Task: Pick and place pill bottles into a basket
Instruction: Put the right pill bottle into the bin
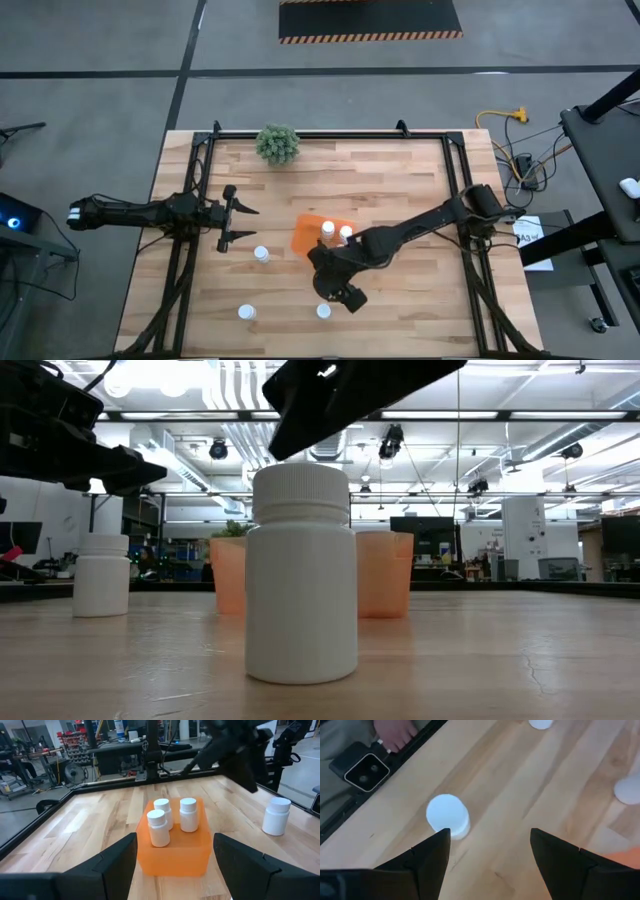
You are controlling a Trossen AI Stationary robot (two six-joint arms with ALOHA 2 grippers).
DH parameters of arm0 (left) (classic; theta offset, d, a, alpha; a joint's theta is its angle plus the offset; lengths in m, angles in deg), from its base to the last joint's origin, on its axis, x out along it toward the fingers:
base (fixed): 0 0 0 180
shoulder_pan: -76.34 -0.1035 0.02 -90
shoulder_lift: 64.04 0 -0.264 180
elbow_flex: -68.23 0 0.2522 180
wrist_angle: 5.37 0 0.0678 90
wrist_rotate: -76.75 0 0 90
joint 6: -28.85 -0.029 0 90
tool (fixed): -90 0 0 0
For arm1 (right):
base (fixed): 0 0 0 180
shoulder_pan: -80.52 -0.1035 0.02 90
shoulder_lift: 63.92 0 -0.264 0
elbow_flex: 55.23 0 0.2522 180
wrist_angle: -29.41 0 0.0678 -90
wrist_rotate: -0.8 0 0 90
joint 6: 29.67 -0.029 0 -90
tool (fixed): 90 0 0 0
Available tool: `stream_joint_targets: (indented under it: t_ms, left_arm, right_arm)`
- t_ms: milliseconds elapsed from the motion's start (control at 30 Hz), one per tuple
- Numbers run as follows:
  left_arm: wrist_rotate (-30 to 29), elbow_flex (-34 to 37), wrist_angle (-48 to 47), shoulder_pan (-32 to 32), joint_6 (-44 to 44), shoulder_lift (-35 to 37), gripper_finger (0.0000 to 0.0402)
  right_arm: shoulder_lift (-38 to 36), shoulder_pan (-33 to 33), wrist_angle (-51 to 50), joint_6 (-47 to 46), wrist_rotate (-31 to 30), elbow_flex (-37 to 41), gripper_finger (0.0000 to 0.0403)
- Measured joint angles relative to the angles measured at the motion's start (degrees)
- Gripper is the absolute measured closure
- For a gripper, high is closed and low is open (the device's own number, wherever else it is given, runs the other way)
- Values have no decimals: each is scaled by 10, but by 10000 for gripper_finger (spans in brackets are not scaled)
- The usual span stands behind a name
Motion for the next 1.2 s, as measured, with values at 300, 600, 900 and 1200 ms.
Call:
stream_joint_targets:
  t_ms: [300,600,900,1200]
  left_arm:
    - [0,0,-1,0,0,1,157]
    - [0,0,0,0,0,0,157]
    - [0,0,0,0,0,0,157]
    - [0,0,0,0,0,0,157]
  right_arm:
    - [21,-11,17,-19,1,0,143]
    - [21,-18,23,-38,31,3,145]
    - [22,-19,48,-43,30,8,149]
    - [32,-27,90,-77,29,13,148]
